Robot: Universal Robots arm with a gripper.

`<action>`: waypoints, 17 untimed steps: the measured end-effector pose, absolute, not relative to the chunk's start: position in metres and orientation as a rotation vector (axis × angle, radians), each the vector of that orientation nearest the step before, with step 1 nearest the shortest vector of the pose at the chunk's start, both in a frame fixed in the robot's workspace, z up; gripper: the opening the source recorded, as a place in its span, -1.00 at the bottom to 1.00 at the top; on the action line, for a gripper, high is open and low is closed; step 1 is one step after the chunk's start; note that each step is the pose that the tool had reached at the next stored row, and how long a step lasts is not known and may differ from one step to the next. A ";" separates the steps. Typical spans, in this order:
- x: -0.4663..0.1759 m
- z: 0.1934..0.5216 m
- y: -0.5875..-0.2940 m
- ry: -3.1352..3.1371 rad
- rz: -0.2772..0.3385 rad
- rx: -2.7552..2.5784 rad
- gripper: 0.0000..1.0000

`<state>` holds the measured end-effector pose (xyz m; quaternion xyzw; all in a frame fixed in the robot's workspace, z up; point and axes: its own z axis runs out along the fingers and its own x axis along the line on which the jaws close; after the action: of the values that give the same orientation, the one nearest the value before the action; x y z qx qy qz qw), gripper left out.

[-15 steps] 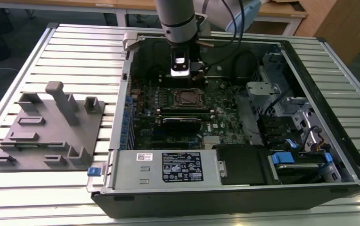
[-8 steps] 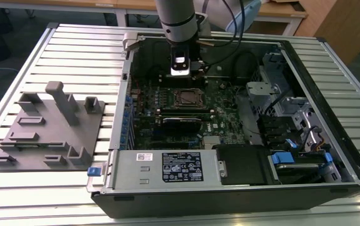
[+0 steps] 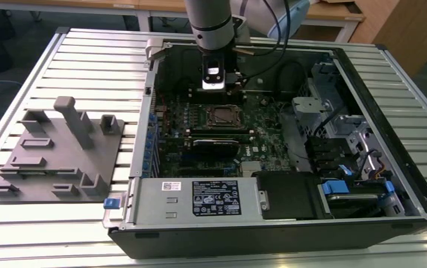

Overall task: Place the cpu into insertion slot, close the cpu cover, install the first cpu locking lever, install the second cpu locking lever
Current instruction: 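Install the first cpu locking lever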

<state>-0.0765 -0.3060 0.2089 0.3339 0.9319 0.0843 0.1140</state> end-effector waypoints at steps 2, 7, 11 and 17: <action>-0.076 0.209 -0.306 2.733 0.247 0.979 -0.80; -0.076 0.209 -0.306 2.733 0.246 0.979 -0.80; -0.076 0.209 -0.306 2.729 0.217 0.973 -0.80; -0.076 0.209 -0.307 2.726 0.174 0.960 -0.80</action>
<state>-0.0764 -0.3067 0.2088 0.3290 0.9344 0.0595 0.1228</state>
